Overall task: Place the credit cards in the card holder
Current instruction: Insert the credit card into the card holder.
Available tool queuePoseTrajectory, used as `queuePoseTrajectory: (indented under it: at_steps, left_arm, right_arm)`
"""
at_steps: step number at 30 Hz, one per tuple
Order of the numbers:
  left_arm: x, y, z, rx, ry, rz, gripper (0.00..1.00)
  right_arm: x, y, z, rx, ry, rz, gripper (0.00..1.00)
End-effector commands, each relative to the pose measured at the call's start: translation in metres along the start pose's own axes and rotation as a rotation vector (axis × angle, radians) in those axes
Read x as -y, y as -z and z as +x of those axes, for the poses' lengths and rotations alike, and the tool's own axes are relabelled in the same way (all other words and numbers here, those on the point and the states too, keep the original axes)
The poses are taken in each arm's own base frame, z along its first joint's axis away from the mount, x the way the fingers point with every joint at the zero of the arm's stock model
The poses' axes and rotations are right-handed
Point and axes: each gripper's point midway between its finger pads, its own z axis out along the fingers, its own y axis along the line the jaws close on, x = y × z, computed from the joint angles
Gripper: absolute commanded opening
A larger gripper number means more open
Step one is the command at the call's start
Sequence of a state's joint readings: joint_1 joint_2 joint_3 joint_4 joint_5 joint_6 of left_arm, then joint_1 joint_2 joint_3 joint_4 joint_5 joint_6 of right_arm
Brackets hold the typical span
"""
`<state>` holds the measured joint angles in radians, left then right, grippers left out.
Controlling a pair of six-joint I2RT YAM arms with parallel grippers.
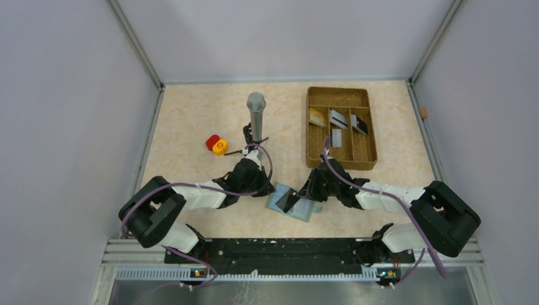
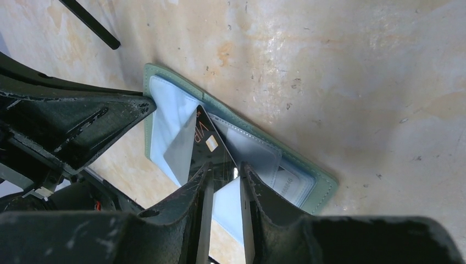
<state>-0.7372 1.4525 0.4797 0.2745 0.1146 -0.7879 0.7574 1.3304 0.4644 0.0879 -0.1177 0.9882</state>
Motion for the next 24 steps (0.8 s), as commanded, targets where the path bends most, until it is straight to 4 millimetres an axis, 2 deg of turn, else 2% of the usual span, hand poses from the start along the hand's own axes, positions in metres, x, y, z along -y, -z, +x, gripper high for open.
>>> queuePoseTrajectory:
  at_steps: [1, 11, 16, 24]
  left_arm:
    - [0.015, 0.002, 0.001, 0.008, 0.006, 0.067, 0.0]
    - [0.009, 0.002, 0.001, 0.021, 0.037, 0.04, 0.0]
    - [0.01, 0.002, 0.001, 0.029, 0.075, 0.05, 0.0]
    - [0.009, 0.001, 0.006, 0.023, 0.118, 0.059, 0.0]
  right_arm:
    - [-0.028, 0.001, -0.003, 0.019, 0.003, -0.105, 0.23]
    - [-0.012, 0.0, 0.007, 0.009, -0.06, -0.06, 0.15]
    - [-0.017, 0.008, 0.01, 0.063, -0.129, -0.159, 0.17]
    - [-0.022, 0.011, 0.01, 0.109, -0.171, -0.214, 0.22]
